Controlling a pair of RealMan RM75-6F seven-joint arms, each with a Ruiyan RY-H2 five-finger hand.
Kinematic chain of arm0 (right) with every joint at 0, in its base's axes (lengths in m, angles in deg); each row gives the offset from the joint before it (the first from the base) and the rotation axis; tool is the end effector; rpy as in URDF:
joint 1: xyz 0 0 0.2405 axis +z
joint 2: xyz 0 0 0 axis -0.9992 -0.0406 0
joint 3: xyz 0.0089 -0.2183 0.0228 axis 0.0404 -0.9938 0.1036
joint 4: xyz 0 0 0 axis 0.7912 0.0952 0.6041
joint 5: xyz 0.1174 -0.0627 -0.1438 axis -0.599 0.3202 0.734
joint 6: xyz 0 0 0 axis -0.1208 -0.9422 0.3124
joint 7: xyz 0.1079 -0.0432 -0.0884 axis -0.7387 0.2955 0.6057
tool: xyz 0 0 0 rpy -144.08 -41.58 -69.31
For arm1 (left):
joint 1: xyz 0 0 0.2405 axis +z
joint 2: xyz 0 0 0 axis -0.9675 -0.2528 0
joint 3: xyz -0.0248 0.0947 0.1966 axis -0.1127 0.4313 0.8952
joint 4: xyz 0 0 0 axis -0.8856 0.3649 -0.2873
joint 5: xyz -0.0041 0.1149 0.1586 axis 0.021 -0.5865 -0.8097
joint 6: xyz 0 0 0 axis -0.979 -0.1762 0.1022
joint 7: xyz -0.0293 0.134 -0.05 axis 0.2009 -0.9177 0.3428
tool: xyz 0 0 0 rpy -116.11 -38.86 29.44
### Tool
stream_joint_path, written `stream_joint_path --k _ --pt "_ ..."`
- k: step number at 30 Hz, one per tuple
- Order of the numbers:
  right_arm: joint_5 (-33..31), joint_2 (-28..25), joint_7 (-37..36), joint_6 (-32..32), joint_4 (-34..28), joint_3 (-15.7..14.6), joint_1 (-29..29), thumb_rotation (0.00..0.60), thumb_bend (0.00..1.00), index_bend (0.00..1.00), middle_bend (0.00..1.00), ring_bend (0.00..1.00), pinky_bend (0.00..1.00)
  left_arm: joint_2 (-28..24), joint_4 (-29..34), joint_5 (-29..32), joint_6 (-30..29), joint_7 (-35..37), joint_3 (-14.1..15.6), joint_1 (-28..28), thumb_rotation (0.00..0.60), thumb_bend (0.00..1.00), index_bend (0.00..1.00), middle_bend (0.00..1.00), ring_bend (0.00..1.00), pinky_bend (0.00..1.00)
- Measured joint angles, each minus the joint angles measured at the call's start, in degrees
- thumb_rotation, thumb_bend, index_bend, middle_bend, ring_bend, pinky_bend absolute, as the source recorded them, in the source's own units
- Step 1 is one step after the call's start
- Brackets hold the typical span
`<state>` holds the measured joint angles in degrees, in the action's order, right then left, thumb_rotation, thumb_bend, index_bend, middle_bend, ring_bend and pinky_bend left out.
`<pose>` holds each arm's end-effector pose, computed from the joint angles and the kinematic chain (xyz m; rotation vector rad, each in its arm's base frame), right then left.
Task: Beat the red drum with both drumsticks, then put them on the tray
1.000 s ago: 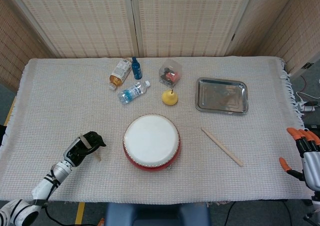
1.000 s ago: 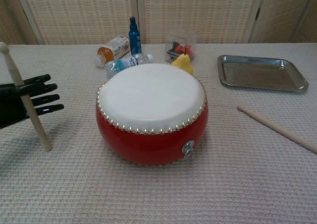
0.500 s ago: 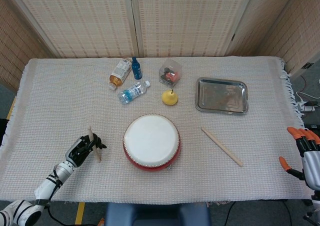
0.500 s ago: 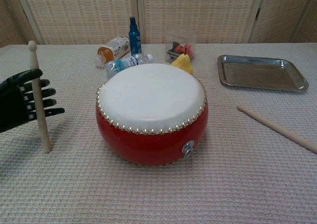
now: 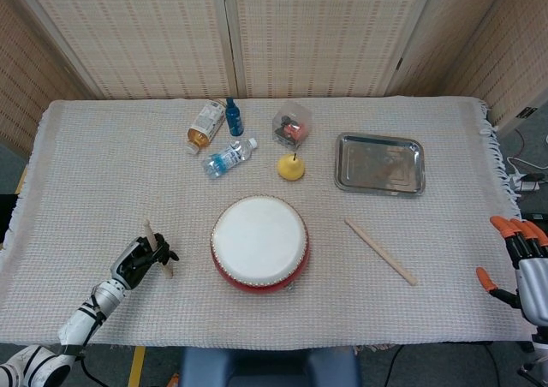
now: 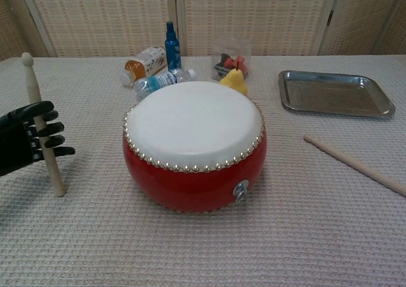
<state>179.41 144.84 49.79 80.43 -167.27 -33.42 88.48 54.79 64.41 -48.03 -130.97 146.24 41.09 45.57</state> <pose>-0.2711 -0.1627 0.1853 1.3104 -0.8706 1.0225 -0.2284 0.2654 0.0190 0.5951 2.6624 1.5547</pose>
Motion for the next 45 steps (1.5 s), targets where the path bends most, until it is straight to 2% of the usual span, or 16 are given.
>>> stream_joint_path --k 5,11,30,45 --pt "0.1 0.0 0.0 0.6 -0.1 0.1 -0.3 0.6 0.29 0.11 0.13 0.0 0.1 0.5 -0.3 0.0 0.1 -2.1 0.0 -0.1 0.424 0.23 0.72 0.8 0.72 0.52" --pt "0.2 0.0 0.1 0.9 -0.1 0.1 -0.4 0.6 0.29 0.11 0.13 0.0 0.1 1.2 -0.4 0.8 0.4 -5.6 -0.2 0.0 0.426 0.23 0.74 0.82 0.75 0.57" --pt "0.3 0.2 -0.2 1.2 0.1 0.1 -0.6 0.6 0.29 0.1 0.13 0.0 0.1 3.9 -0.4 3.2 1.2 -19.1 -0.8 1.1 0.434 0.24 0.78 0.85 0.77 0.58" --pt "0.4 0.1 0.1 1.4 -0.2 0.0 -0.7 0.6 0.29 0.09 0.13 0.0 0.1 6.9 -2.9 2.8 1.1 -23.2 -0.1 2.4 0.54 0.24 0.81 0.87 0.79 0.61"
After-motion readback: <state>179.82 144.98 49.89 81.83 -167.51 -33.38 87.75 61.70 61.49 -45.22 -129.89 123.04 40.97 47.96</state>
